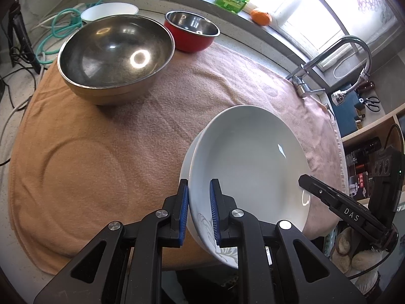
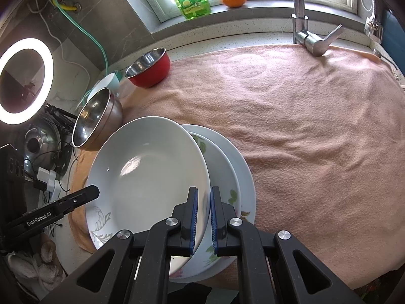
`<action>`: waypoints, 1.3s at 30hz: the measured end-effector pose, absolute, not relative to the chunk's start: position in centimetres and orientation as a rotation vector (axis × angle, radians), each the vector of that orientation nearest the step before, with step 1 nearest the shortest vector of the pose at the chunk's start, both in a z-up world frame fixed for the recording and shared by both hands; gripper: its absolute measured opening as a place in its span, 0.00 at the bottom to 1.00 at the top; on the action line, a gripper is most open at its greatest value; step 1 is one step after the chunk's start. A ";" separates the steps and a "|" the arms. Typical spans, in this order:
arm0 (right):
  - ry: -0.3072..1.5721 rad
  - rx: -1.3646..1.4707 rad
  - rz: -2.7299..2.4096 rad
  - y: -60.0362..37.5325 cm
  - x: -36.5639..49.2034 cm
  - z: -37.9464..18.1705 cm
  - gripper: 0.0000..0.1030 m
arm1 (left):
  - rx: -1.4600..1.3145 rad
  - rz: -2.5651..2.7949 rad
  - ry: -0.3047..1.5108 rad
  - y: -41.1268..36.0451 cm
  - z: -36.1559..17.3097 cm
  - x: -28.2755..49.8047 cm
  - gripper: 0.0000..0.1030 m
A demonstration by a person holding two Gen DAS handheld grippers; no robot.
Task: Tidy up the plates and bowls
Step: 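Lift the white oval plate with both tools and lower it onto the flowered plates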
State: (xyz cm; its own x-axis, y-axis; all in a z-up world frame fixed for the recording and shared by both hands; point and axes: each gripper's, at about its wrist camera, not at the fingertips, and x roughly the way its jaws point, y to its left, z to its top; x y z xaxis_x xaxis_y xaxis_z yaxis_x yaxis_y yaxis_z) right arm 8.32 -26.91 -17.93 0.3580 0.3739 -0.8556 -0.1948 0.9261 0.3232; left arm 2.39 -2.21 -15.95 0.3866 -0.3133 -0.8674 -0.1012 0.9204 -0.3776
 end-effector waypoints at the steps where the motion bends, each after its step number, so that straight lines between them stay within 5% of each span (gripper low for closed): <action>1: 1.150 0.179 0.366 -27.1 8.3 -18.0 0.08 | -0.399 -0.142 1.177 -2.4 -16.0 2.4 0.14; 39: 1.152 0.119 0.329 -27.3 7.9 -19.2 0.11 | -0.364 -0.136 1.208 -3.9 -17.4 2.9 0.14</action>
State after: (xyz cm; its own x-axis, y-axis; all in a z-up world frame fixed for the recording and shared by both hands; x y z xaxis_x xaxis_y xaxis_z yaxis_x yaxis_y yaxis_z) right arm 7.94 -27.31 -19.23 0.3648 0.3160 -0.8758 -0.1946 0.9457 0.2602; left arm 2.90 -3.89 -17.36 0.3554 -0.2941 -0.8872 -0.0892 0.9342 -0.3454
